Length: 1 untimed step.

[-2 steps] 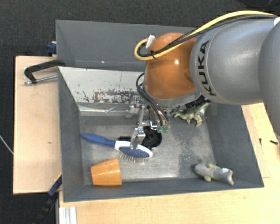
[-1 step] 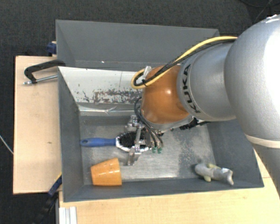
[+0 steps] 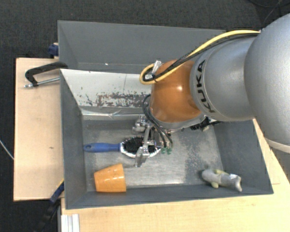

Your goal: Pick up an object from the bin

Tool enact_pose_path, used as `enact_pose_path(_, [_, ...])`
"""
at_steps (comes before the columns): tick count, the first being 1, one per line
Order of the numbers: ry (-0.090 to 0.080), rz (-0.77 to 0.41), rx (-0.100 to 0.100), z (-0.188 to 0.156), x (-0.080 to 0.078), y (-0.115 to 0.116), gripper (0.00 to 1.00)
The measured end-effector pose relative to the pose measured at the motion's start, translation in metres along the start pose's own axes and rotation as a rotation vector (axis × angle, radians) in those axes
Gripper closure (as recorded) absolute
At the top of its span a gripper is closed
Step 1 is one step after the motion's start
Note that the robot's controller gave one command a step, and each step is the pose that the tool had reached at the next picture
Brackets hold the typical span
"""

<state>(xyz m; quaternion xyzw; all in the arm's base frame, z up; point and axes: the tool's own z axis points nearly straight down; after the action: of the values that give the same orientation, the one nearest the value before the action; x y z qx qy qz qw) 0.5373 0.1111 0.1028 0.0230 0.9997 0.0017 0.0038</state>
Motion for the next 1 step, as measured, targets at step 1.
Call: enact_pose_path(1, [0.003,0.139,0.001,0.0021,-0.0099,-0.0043,0.0])
